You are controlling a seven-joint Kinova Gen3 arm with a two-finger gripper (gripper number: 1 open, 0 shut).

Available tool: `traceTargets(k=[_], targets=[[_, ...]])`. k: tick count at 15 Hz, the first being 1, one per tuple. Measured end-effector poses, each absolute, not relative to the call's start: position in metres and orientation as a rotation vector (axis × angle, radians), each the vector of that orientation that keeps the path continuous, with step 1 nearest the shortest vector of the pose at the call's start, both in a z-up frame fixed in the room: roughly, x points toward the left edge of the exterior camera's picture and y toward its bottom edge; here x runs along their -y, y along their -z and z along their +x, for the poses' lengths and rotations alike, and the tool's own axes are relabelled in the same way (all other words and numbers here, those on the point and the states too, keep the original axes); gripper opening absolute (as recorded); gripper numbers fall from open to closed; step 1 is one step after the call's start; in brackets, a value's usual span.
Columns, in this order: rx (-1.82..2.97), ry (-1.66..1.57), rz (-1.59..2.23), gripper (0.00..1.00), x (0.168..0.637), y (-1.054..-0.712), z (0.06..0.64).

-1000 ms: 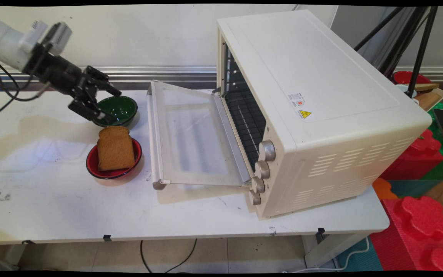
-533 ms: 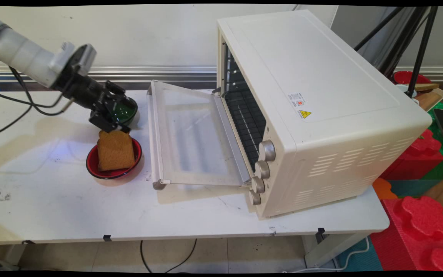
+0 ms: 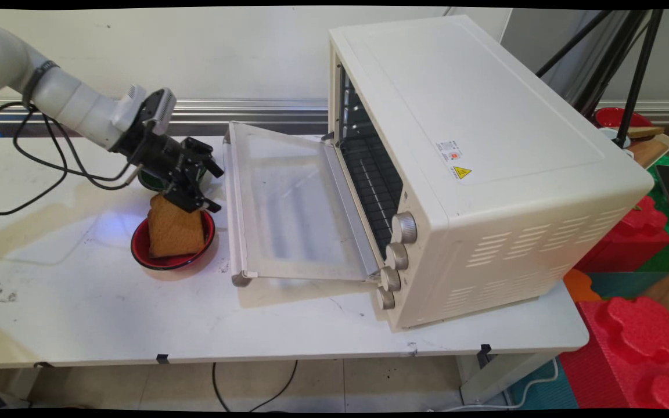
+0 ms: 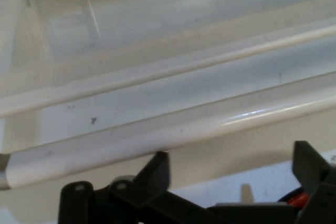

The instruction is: Close the oven

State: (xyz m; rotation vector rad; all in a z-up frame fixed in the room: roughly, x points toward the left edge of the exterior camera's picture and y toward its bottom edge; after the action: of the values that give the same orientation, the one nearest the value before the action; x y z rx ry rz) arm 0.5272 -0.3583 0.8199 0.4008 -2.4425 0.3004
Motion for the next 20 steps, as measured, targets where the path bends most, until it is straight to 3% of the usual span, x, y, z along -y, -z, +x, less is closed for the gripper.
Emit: traceTargets(k=[1, 11, 20], targets=[[2.443, -0.301, 0.4, 0.0, 0.358, -0.817, 0.525], [2.423, -0.294, 0.375, 0.0, 0.362, -0.798, 0.507], [2.315, -0.357, 0.333, 0.0, 0.364, -0.829, 0.501]])
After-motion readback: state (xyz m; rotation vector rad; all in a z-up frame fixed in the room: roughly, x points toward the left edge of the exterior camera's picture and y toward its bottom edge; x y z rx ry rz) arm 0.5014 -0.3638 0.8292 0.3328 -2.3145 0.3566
